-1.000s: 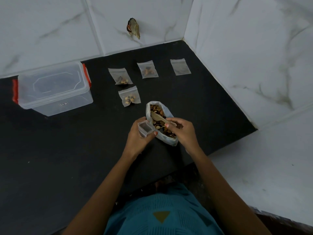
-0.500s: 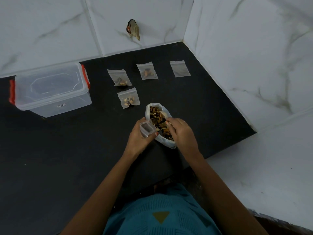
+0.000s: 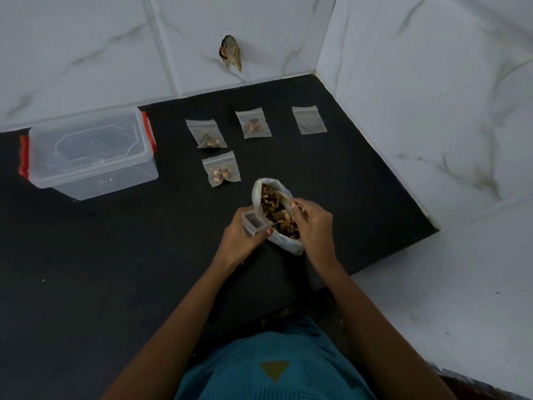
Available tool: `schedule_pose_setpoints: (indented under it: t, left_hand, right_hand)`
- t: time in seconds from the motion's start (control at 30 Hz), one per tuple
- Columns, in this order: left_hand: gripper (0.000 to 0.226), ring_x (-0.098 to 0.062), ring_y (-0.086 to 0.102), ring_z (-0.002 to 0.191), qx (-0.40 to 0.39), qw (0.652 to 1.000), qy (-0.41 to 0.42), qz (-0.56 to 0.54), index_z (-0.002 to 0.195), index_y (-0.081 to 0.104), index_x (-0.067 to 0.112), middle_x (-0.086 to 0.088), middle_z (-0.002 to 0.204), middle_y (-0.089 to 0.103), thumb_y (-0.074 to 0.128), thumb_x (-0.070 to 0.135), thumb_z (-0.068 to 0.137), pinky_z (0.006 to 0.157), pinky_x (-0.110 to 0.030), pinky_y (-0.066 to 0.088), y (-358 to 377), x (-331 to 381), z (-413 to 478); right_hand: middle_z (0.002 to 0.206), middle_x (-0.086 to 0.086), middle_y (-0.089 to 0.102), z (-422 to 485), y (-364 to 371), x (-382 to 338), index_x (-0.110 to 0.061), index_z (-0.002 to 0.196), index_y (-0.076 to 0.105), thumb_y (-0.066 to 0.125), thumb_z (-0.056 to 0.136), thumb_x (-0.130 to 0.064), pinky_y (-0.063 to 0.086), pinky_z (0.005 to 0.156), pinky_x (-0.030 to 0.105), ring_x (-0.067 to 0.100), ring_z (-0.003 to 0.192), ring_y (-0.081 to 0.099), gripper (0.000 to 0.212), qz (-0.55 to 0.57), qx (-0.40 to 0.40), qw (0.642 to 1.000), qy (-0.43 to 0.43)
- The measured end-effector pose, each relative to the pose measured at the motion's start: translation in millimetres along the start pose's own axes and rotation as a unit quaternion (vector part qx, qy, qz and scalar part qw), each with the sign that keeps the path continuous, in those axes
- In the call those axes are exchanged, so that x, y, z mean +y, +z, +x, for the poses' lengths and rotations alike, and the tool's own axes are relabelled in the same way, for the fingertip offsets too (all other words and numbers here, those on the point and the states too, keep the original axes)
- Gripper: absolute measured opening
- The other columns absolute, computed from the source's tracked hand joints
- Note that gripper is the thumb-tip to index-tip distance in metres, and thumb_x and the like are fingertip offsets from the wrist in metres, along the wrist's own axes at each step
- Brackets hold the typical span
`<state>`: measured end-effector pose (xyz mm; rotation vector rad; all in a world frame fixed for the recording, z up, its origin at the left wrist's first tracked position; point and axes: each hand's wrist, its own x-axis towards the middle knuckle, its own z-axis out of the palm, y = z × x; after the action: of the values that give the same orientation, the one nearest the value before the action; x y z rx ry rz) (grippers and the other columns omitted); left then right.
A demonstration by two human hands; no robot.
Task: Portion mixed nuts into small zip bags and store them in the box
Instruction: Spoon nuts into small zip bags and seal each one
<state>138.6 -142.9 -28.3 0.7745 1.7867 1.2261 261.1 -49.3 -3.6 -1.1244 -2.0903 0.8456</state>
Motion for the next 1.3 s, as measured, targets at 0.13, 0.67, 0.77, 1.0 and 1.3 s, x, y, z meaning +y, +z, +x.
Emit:
schedule_pose_setpoints:
  t: [0.13, 0.67, 0.77, 1.0, 1.3]
  left_hand:
    - [0.043, 0.0, 0.053, 0.099, -0.004, 1.0, -0.005, -0.006, 0.114, 0.045, 0.03, 0.018, 0.102, 0.054, 0.07, 0.021, 0.08, 0.078, -0.015, 0.043, -0.2, -0.1, 1.2]
    - [0.042, -0.006, 0.055, 0.104, 0.013, 1.0, 0.001, -0.013, 0.114, 0.046, 0.029, 0.013, 0.106, 0.056, 0.071, 0.022, 0.08, 0.084, -0.021, 0.045, 2.7, -1.7, 0.8]
    - [0.041, -0.005, 0.055, 0.103, 0.014, 1.0, -0.003, -0.011, 0.113, 0.046, 0.029, 0.015, 0.104, 0.055, 0.07, 0.024, 0.08, 0.083, -0.02, 0.044, 1.6, -2.1, 2.0]
    - [0.04, -0.004, 0.055, 0.102, 0.013, 1.0, -0.01, -0.024, 0.113, 0.047, 0.028, 0.013, 0.105, 0.056, 0.07, 0.024, 0.081, 0.081, -0.018, 0.044, 1.9, -1.9, 1.5]
    - [0.04, -0.008, 0.055, 0.106, 0.012, 1.0, -0.014, -0.021, 0.113, 0.048, 0.027, 0.007, 0.11, 0.057, 0.071, 0.025, 0.08, 0.088, -0.025, 0.046, 1.5, -0.9, 1.6]
  right_hand:
    - [0.091, 0.007, 0.067, -3.2, -2.3, -3.4, -0.001, 0.101, 0.067, 0.055, 0.09, -0.006, 0.05, 0.071, 0.01, 0.01, 0.082, 0.062, 0.017, 0.05, 0.002, 0.998, 0.033]
    - [0.093, 0.016, 0.067, 3.8, 8.7, 9.4, 0.003, 0.104, 0.066, 0.056, 0.088, -0.002, 0.05, 0.076, 0.015, 0.017, 0.085, 0.063, 0.019, 0.015, -0.019, 0.999, -0.041]
    - [0.093, 0.015, 0.067, 0.0, 7.5, 8.9, 0.003, 0.103, 0.066, 0.057, 0.087, -0.001, 0.044, 0.074, 0.004, 0.012, 0.083, 0.06, 0.019, 0.025, -0.022, 0.999, -0.04]
    - [0.087, 0.003, 0.066, -2.1, -0.6, 10.7, -0.003, 0.102, 0.067, 0.056, 0.091, -0.009, 0.05, 0.072, 0.013, 0.008, 0.079, 0.063, 0.017, 0.085, -0.01, 0.995, 0.06]
    - [0.064, -0.002, 0.061, 7.7, 0.7, 7.9, -0.007, 0.089, 0.067, 0.053, 0.092, -0.009, 0.049, 0.058, 0.012, -0.001, 0.054, 0.057, 0.014, 0.183, 0.021, 0.964, 0.19]
